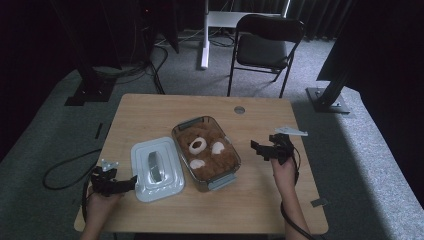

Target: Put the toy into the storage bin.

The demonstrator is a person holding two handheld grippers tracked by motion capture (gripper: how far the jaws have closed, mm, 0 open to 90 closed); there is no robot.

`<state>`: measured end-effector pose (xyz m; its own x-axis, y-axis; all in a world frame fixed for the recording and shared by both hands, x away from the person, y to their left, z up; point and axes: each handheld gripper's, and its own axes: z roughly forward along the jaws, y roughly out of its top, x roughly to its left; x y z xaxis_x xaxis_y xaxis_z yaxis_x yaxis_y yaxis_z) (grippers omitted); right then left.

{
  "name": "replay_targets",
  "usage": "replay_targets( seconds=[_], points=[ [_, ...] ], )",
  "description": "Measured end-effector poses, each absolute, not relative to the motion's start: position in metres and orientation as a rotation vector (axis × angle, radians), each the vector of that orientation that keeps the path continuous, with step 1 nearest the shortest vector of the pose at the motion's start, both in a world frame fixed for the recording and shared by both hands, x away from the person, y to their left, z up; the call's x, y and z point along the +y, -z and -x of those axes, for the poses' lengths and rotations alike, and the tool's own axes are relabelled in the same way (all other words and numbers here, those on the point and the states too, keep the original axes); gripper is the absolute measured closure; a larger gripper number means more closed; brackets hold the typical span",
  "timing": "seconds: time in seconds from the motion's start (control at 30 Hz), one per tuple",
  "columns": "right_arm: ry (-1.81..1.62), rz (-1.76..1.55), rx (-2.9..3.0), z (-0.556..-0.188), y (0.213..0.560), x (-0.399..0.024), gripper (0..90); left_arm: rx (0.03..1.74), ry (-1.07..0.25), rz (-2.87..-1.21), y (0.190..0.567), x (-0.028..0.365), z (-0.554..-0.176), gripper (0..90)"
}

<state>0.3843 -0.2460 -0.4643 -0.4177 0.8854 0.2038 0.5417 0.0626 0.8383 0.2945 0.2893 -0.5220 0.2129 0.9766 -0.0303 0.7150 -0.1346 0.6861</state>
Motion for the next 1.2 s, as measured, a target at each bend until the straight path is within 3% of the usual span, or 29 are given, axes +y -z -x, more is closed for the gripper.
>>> replay_targets(
  seconds=[0.33,0.57,0.7,0.73,0.8,0.87,0.93,0.97,1.2],
  points=[
    [-1.168,-1.489,2.021,-0.385,0.484,-0.244,10.7,1.467,-0.529,-1.912,0.504,0.240,-0.316,1.9],
    [-1.114,-1.476,2.057,-0.385,0.494,-0.234,10.7,1.496,-0.445,-1.927,0.517,0.223,-0.333,2.0],
    [-1.111,-1.440,2.055,-0.382,0.495,-0.232,13.2,1.483,-0.433,-1.930,0.523,0.217,-0.335,8.1],
    [-1.114,-1.441,2.054,-0.381,0.494,-0.232,14.0,1.470,-0.431,-1.920,0.524,0.217,-0.335,16.9],
    [-1.115,-1.434,2.044,-0.380,0.494,-0.232,17.0,1.470,-0.426,-1.919,0.525,0.216,-0.336,20.7],
    [-1.118,-1.420,2.044,-0.378,0.494,-0.232,18.9,1.463,-0.419,-1.899,0.526,0.217,-0.336,34.7],
    [-1.122,-1.417,2.051,-0.377,0.495,-0.231,19.4,1.463,-0.418,-1.898,0.527,0.217,-0.336,39.8],
    [-1.121,-1.415,2.054,-0.377,0.495,-0.231,22.6,1.451,-0.401,-1.894,0.528,0.219,-0.336,46.9],
    [-1.123,-1.414,2.068,-0.375,0.499,-0.229,23.4,1.453,-0.330,-1.837,0.530,0.225,-0.337,56.6]
  ],
)
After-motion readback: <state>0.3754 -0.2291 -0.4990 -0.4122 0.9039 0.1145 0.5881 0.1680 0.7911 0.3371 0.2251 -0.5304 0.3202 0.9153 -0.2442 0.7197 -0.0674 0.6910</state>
